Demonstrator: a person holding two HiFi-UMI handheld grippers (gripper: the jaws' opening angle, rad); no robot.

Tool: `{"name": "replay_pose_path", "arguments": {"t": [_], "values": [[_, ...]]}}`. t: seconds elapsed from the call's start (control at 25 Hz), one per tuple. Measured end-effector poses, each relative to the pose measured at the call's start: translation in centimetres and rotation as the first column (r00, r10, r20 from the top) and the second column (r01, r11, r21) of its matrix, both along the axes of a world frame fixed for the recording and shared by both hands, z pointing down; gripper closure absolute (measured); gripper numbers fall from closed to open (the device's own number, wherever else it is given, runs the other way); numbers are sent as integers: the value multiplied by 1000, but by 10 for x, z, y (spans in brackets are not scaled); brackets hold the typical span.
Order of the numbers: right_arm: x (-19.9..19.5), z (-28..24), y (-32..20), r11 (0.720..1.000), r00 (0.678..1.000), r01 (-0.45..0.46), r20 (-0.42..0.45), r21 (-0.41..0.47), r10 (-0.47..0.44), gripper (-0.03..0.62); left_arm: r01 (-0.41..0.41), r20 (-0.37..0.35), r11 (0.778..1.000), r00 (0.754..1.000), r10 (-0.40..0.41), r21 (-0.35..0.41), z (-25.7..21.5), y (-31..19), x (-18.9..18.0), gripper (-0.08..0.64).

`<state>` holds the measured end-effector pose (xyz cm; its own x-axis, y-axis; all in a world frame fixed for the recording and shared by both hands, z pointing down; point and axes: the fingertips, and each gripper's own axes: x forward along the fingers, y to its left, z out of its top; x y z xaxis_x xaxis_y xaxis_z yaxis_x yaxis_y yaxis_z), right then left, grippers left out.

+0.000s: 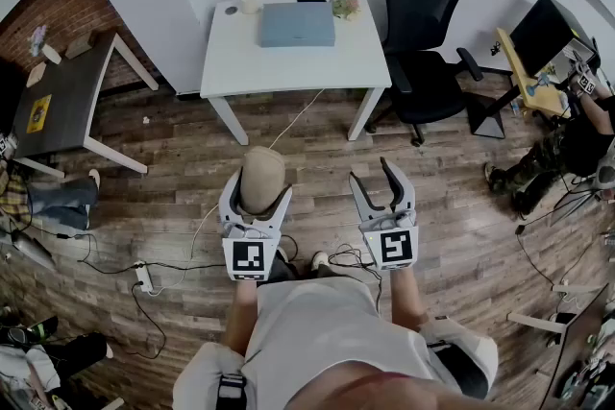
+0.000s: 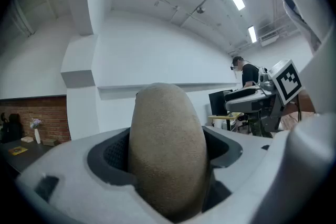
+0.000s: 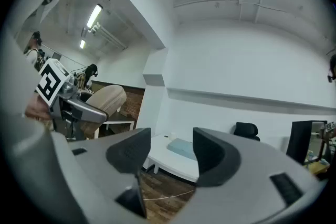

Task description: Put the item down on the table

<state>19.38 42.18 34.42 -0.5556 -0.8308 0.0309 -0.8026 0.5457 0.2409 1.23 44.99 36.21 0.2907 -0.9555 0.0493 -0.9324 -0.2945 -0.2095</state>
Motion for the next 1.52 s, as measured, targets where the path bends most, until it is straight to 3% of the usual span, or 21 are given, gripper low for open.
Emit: {"name": "replay_pose_path", "arguments": {"t": [0.28, 0.72, 1.36, 1.52], "values": [[25, -4, 19, 999, 998, 36, 48, -11, -35, 313, 42, -22, 999, 999, -42, -2, -8, 22, 30, 170], [28, 4, -6, 999, 996, 41, 74, -11, -40, 304, 81, -23, 997, 996, -80, 6, 2, 8, 30, 170], [-26, 11, -88, 1000, 999, -7, 47, -24, 9, 305, 32, -54, 999, 998, -31, 15, 3, -90, -19, 170], [-42, 12, -109, 999, 999, -21, 41, -29, 22, 305, 4, -23, 999, 1000, -3, 43, 4, -115, -32, 170]]}}
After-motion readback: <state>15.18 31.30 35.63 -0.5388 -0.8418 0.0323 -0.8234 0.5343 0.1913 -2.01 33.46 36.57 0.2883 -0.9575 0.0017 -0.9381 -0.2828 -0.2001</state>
